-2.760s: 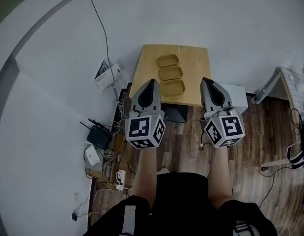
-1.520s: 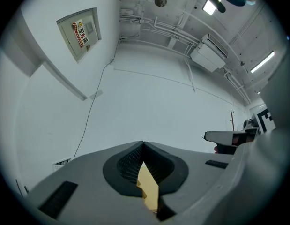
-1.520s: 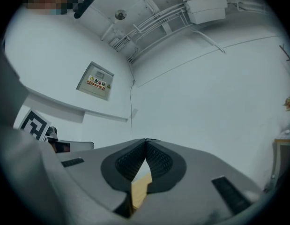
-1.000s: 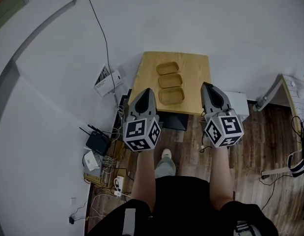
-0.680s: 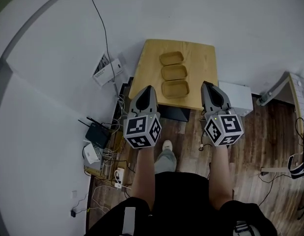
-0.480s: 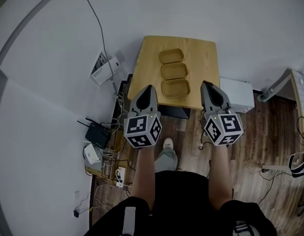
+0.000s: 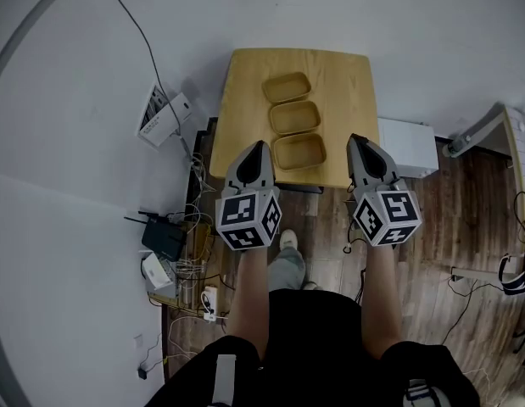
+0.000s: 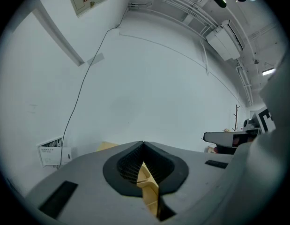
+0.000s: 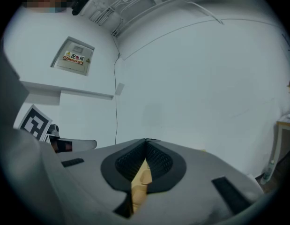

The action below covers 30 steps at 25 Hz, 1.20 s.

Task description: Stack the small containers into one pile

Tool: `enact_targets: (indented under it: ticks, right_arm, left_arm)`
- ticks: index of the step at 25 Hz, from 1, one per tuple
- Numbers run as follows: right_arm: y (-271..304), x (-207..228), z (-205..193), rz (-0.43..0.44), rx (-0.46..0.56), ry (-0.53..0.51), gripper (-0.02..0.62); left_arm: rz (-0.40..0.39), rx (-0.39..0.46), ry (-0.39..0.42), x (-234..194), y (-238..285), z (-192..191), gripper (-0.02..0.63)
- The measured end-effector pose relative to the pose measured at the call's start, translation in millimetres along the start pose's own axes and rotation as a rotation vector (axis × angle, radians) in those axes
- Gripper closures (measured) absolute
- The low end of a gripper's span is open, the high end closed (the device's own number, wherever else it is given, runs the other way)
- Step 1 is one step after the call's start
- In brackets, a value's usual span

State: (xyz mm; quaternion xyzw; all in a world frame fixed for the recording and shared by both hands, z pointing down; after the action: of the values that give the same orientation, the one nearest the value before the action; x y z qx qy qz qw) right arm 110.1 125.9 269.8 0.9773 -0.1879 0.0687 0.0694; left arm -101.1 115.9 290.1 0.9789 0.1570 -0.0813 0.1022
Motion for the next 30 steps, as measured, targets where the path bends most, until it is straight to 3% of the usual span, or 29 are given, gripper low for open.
enact_targets:
  ticks: [15,30]
  right_arm:
    - [125,-12,10,-0.007,-0.067,-0.101,0.591]
    - [138,23,-4,-0.105,-0.127,-0.087,0.591]
  left_arm:
    - [0.007,-0.026,-0.064,-83,95,14,0.601]
    - [-0.08,-0.101,-0.089,-72,147,-3,0.601]
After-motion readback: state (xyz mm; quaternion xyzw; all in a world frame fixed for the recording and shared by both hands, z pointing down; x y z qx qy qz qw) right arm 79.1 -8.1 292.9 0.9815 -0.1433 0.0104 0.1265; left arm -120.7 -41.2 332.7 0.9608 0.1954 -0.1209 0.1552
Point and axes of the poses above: the fingertips, and each gripper's own axes: y forward along the fingers, x to its right, z out of its top, the point moved 5 cm from there along -y, backward along the fingers, and after that the axes turned 1 degree about y, right-handed, at the moved point
